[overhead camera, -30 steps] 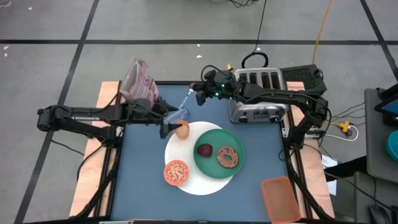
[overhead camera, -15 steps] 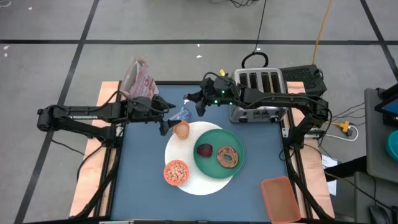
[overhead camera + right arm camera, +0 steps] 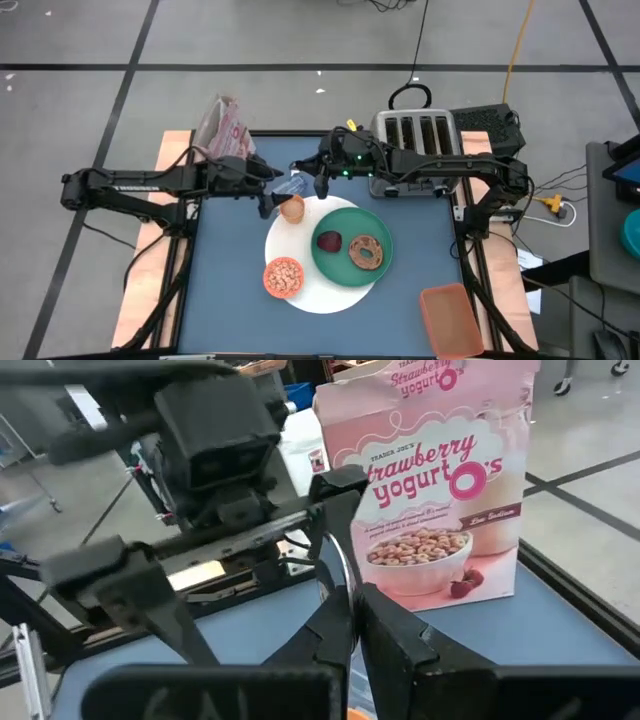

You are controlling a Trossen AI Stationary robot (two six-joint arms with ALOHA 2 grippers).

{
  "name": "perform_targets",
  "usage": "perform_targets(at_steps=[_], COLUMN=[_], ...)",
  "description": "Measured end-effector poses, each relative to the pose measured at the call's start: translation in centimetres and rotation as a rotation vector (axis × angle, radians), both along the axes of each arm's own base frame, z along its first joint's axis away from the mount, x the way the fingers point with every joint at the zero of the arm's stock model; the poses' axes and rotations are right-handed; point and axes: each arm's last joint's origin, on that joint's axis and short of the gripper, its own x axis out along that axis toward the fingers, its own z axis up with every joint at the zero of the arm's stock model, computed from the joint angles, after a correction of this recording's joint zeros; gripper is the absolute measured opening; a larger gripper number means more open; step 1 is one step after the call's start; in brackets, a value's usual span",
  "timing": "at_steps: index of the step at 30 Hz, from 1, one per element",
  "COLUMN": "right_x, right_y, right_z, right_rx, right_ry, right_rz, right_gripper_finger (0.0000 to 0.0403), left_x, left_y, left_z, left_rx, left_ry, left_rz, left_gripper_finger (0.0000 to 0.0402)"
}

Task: Arrange a breakfast setting
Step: Put the spoon from the transparent cup to the left side of the white table mat

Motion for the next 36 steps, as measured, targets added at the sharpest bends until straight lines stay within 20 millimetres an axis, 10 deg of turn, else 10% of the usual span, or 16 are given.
perform_targets(at_steps=[7, 36], right_x=[0.01, 0.01], right_y=[0.04, 0.04], right_z=[0.00, 0.00], right_rx=[-0.004, -0.004], right_ry=[0.001, 0.001], right_rz=[0.002, 0.002], right_gripper_finger=[0.0015, 0.0015], left_x=[0.05, 0.05], left_y=[-0.52, -0.57], left_z=[0.04, 0.03], left_rx=[0.003, -0.003], left_ry=[-0.003, -0.003], left_rz=[-0.029, -0.030], left_gripper_finger=[0.0378, 0.0038])
